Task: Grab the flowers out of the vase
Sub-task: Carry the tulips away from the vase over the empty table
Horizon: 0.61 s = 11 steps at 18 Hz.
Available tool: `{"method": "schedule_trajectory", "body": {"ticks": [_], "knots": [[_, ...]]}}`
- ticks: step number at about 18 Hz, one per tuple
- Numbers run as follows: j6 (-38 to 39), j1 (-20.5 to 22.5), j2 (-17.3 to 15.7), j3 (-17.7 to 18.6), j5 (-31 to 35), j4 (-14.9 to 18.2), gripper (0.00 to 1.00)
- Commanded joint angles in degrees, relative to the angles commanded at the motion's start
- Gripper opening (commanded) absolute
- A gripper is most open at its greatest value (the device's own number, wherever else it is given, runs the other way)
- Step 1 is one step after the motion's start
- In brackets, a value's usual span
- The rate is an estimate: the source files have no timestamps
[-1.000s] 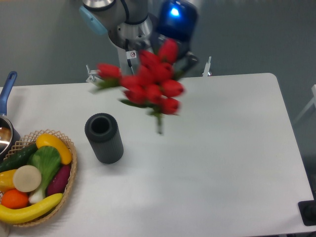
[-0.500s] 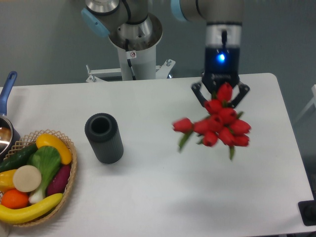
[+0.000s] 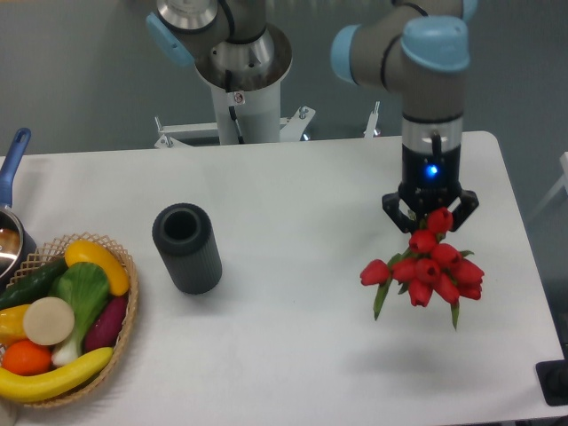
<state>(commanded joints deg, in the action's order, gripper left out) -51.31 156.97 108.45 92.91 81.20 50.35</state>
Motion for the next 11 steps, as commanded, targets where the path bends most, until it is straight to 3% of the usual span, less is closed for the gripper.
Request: {"method": "schedule_trajectory", "body": {"ticks": [8, 11], "knots": [[-4.4, -2.7, 7.7, -9.6, 8.4, 11.7, 0.00], [-4.5, -3.1, 8.2, -9.8, 9.5, 12.5, 0.00]]}}
